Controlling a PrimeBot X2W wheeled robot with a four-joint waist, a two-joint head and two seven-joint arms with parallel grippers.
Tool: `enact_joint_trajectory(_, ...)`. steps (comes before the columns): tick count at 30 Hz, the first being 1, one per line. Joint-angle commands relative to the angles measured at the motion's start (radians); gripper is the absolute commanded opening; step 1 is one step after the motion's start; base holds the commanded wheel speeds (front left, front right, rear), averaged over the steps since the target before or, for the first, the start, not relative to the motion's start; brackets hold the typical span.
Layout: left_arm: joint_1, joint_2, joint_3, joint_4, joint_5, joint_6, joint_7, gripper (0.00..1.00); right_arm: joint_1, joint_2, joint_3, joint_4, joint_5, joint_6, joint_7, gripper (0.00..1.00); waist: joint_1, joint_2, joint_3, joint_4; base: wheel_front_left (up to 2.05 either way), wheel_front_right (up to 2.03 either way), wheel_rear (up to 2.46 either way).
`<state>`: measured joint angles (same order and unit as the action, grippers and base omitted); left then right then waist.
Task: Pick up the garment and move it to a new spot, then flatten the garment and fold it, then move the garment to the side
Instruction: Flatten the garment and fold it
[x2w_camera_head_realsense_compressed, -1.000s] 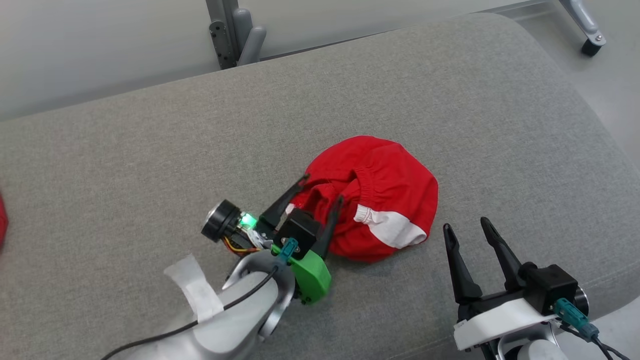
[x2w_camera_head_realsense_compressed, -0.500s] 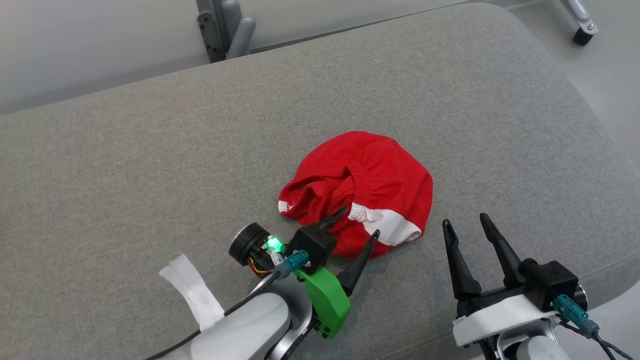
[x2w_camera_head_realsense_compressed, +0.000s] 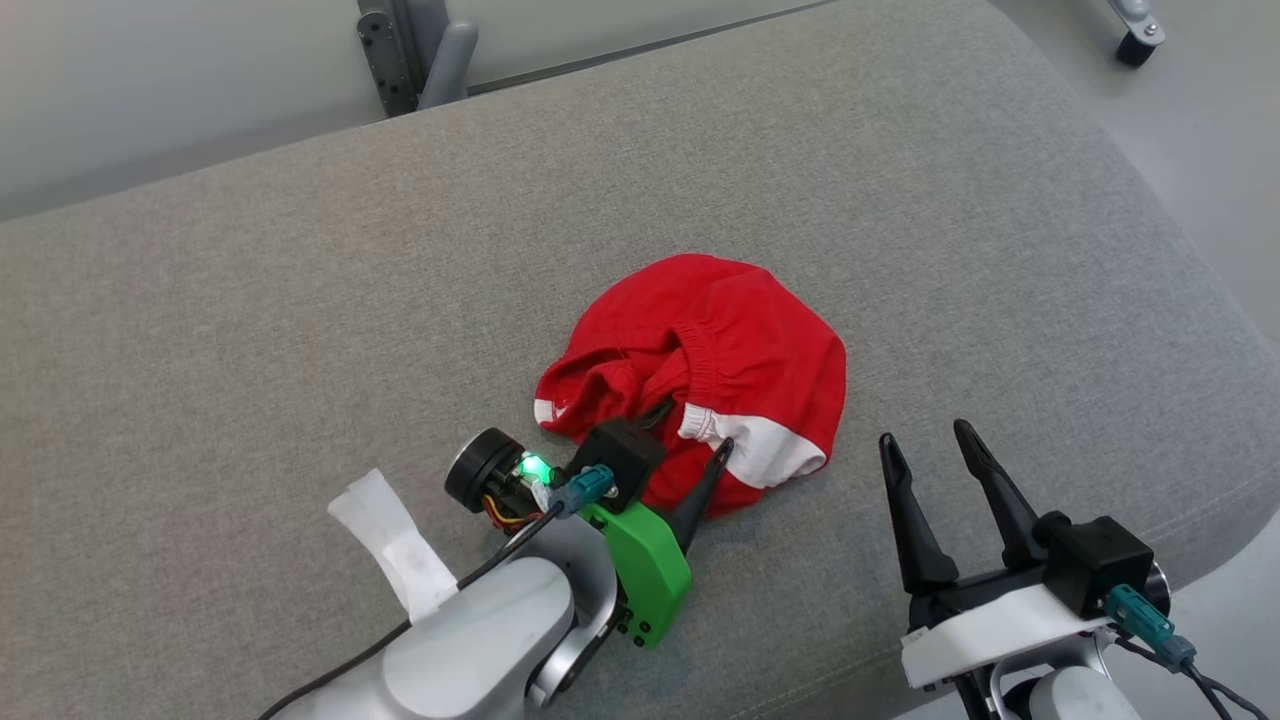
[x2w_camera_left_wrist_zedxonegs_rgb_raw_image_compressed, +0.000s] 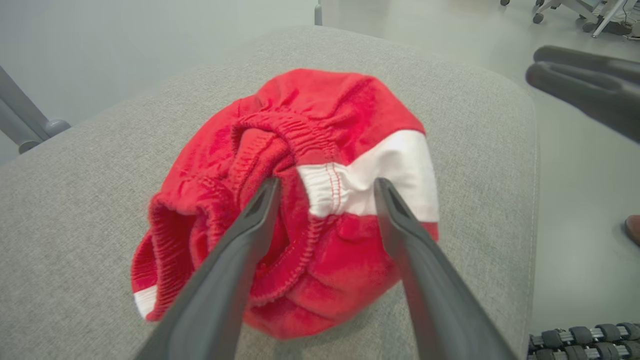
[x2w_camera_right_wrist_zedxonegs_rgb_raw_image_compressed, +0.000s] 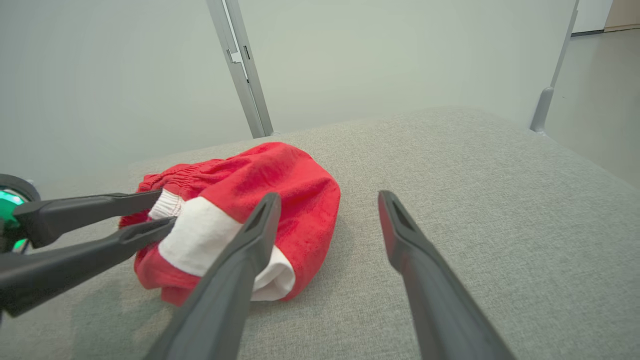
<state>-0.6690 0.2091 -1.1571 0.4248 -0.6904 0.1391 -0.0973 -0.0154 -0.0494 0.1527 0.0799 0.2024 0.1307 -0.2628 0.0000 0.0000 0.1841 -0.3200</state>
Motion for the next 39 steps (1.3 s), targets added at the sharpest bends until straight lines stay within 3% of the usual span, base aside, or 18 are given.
enact_joint_trajectory(1,-0.011,-0.003,0.004,0.008,-0.011,-0.007,0.005,0.77,-0.011,-0.002,-0.001,-0.004,0.009,0.000,-0.002,1.00,0.0000,0.0000,0.004,-0.003,0.00,0.00,0.00)
enact_joint_trajectory(2,-0.015,-0.005,0.003,0.015,-0.015,-0.011,0.007,0.69,-0.011,-0.002,-0.002,-0.004,0.009,0.000,-0.002,1.00,0.0000,0.0000,0.005,-0.003,0.00,0.00,0.00)
enact_joint_trajectory(4,-0.016,-0.011,0.002,0.027,-0.027,-0.019,0.019,0.40,-0.013,-0.002,-0.004,-0.004,0.009,0.000,-0.002,1.00,0.0000,0.0000,0.007,-0.004,0.00,0.00,0.00)
enact_joint_trajectory(6,-0.015,-0.017,0.002,0.036,-0.040,-0.027,0.025,0.00,-0.014,-0.002,-0.006,-0.004,0.009,0.000,-0.002,1.00,0.0000,0.0000,0.008,-0.006,0.00,0.00,0.00)
enact_joint_trajectory(17,-0.045,-0.061,0.112,-0.030,-0.253,-0.163,0.098,0.00,0.010,-0.002,0.003,0.011,0.022,0.000,-0.002,1.00,0.0000,0.0000,-0.050,-0.019,0.00,0.00,0.00)
enact_joint_trajectory(20,-0.108,-0.068,0.208,-0.030,-0.375,-0.192,0.161,0.00,0.021,-0.002,0.008,0.017,0.023,0.000,-0.002,1.00,0.0000,0.0000,-0.083,-0.029,0.00,0.00,0.00)
enact_joint_trajectory(26,-0.316,-0.091,0.403,0.053,-0.550,-0.194,0.238,0.00,0.042,-0.002,0.020,0.027,0.023,0.000,-0.002,1.00,0.0000,0.0000,-0.142,-0.062,0.00,0.00,0.00)
enact_joint_trajectory(31,-0.419,-0.116,0.470,0.093,-0.656,-0.206,0.316,0.00,0.058,-0.001,0.011,0.024,0.024,0.000,-0.002,1.00,0.0000,0.0000,-0.159,-0.064,0.00,0.00,0.00)
enact_joint_trajectory(34,-0.368,-0.114,0.480,0.118,-0.695,-0.206,0.342,0.00,0.072,-0.002,0.004,0.021,0.026,0.000,-0.002,1.00,0.0000,0.0000,-0.164,-0.053,0.00,0.00,0.00)
enact_joint_trajectory(39,-0.206,-0.068,0.433,0.211,-0.673,-0.201,0.323,0.00,0.074,-0.002,0.009,0.026,0.030,0.000,-0.002,1.00,0.0000,0.0000,-0.153,-0.023,0.00,0.00,0.00)
